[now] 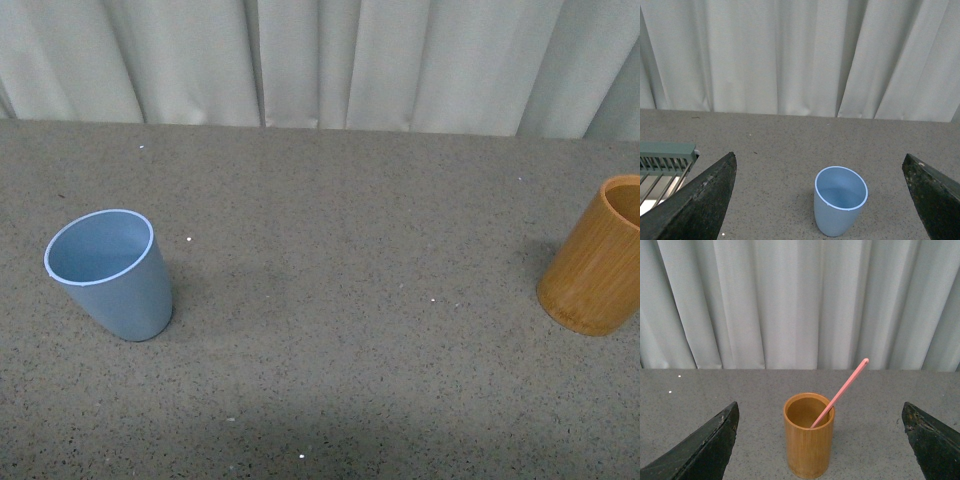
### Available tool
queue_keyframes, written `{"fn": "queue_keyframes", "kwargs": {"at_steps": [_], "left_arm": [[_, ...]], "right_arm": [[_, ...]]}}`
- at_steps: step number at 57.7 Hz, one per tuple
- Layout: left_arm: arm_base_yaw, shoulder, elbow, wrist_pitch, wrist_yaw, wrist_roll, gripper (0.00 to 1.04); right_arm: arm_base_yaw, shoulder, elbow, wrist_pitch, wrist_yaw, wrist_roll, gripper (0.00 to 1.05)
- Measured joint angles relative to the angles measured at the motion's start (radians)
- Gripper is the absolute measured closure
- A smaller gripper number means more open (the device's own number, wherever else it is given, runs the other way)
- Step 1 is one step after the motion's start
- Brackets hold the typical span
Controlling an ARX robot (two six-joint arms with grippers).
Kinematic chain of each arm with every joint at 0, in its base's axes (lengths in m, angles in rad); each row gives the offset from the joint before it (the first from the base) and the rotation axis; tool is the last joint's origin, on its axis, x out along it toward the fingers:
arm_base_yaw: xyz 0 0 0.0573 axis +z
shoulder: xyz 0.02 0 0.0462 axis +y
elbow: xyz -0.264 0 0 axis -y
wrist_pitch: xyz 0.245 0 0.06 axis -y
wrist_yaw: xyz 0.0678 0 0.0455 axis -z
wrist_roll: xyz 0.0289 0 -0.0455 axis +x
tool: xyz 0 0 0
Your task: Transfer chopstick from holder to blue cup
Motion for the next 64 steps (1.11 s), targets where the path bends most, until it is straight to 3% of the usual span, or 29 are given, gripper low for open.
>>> {"fn": "queue_keyframes", "kwargs": {"at_steps": [64], "left_arm": [[0.000, 0.000, 0.000, 0.000, 0.000, 0.000, 0.07]], "right_arm": [[0.000, 0.000, 0.000, 0.000, 0.000, 0.000, 0.10]]}}
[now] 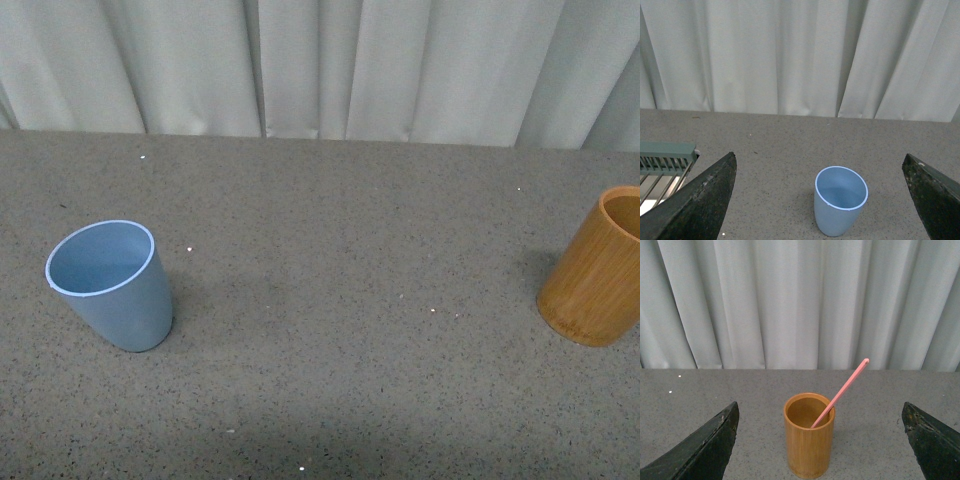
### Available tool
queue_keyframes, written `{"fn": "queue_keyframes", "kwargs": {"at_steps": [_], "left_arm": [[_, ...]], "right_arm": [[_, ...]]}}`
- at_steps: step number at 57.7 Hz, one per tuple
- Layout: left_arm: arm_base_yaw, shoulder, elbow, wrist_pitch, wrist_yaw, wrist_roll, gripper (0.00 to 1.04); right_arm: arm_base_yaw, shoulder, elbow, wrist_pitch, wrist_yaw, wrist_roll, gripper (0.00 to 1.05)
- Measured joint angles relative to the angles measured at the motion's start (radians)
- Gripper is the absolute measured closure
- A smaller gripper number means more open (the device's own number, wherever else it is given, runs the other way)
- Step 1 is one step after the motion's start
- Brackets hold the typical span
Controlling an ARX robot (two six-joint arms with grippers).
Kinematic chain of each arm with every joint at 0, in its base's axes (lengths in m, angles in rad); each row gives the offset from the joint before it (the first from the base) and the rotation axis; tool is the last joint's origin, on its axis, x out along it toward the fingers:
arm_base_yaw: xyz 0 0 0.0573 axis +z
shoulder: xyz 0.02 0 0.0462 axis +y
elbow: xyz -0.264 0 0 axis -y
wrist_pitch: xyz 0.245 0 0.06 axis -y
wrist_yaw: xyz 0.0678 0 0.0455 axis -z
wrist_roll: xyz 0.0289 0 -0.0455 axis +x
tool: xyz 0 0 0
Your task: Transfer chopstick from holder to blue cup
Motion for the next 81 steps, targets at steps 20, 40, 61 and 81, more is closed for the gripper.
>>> {"fn": "queue_keyframes", "kwargs": {"at_steps": [20, 40, 61, 81], "left_arm": [[0.000, 0.000, 0.000, 0.000, 0.000, 0.000, 0.07], [0.000, 0.000, 0.000, 0.000, 0.000, 0.000, 0.07], [0.000, 0.000, 0.000, 0.000, 0.000, 0.000, 0.07], [0.006, 0.116, 0.036, -0.167, -0.093, -0.471, 0.07]], "right_arm": [[0.000, 0.000, 0.000, 0.000, 0.000, 0.000, 0.10], [0.000, 0.000, 0.000, 0.000, 0.000, 0.000, 0.10], [0.000, 0.000, 0.000, 0.000, 0.000, 0.000, 0.10], [0.000, 0.000, 0.000, 0.000, 0.000, 0.000, 0.10]]}}
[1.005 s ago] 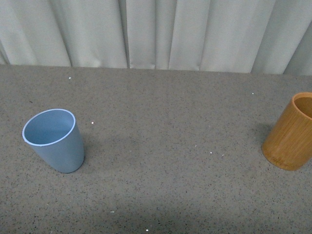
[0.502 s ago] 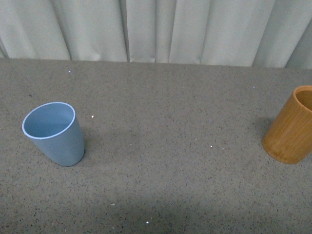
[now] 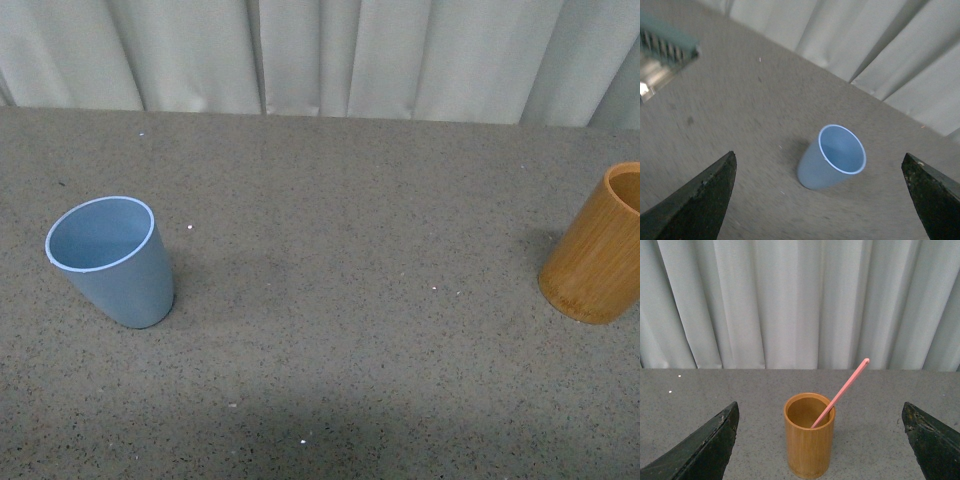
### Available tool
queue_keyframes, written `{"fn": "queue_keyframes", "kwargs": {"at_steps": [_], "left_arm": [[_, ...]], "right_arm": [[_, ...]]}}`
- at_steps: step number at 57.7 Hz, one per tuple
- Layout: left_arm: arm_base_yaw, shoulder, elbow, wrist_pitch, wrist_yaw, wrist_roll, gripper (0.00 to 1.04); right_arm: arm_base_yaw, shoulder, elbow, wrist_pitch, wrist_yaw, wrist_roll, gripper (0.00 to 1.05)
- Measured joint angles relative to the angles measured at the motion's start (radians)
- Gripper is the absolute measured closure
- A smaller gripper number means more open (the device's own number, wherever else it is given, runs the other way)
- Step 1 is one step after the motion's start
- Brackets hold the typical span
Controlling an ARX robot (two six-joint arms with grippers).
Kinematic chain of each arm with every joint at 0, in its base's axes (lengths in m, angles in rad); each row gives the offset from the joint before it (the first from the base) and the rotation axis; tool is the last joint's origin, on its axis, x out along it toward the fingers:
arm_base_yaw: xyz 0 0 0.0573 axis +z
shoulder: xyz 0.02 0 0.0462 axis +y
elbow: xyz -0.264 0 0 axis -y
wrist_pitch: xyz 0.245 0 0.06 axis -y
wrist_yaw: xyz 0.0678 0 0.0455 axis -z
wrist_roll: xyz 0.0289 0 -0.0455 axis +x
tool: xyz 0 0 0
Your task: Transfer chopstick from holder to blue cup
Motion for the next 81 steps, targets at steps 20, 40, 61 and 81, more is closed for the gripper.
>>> {"fn": "queue_keyframes", "kwargs": {"at_steps": [20, 40, 61, 81], "left_arm": [[-0.030, 0.335, 0.042, 0.222, -0.090, -0.350, 0.07], [-0.064, 0.767, 0.157, 0.511, -0.166, -0.367, 0.07], [-0.189, 1.178, 0.320, 0.614, -0.171, -0.327, 0.07], [-0.233, 1.358, 0.378, 0.594, -0.204, -0.314, 0.07]], "right_arm": [[0.000, 0.000, 0.000, 0.000, 0.000, 0.000, 0.10], [0.000, 0.000, 0.000, 0.000, 0.000, 0.000, 0.10], [0.000, 0.000, 0.000, 0.000, 0.000, 0.000, 0.10], [0.000, 0.000, 0.000, 0.000, 0.000, 0.000, 0.10]]}}
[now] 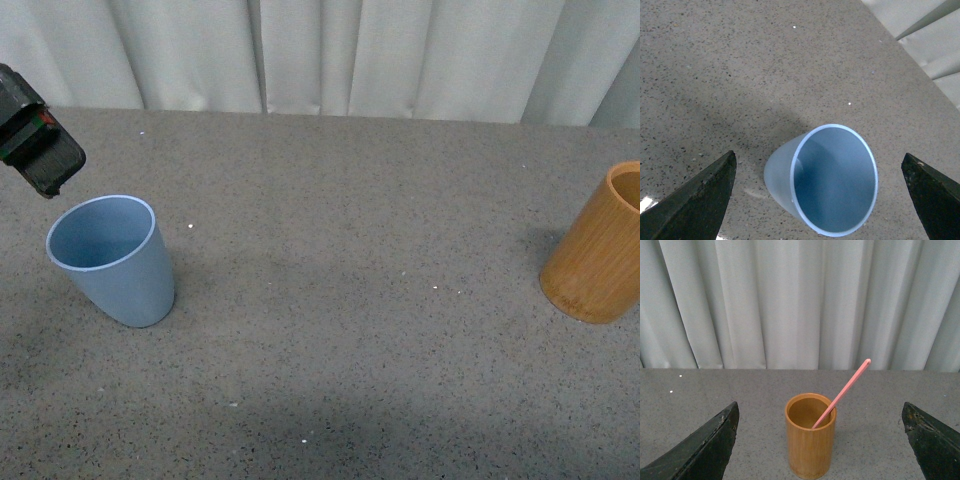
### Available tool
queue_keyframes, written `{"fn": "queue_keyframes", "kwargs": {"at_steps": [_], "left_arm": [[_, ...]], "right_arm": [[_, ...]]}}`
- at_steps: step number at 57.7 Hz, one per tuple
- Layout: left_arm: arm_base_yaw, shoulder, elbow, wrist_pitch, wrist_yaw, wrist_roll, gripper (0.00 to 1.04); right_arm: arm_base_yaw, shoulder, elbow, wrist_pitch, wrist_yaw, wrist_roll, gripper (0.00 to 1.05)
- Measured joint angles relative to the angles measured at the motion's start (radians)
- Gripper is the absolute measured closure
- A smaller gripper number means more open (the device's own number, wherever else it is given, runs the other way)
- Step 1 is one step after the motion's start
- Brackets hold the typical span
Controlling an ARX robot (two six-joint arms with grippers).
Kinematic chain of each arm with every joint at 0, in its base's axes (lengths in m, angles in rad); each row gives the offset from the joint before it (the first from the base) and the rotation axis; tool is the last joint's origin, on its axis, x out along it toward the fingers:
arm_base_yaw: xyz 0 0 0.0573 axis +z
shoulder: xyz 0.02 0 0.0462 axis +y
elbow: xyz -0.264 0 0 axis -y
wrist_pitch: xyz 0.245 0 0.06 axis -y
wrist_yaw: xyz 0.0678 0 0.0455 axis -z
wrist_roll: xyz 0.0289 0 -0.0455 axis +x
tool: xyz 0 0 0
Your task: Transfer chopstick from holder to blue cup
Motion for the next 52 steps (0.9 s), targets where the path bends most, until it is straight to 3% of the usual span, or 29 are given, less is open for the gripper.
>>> {"fn": "queue_keyframes", "kwargs": {"at_steps": [52], "left_arm": [[0.005, 0.154, 0.021, -0.040, -0.014, 0.025, 0.07]], "right_arm": [[0.000, 0.000, 0.000, 0.000, 0.000, 0.000, 0.10]]}}
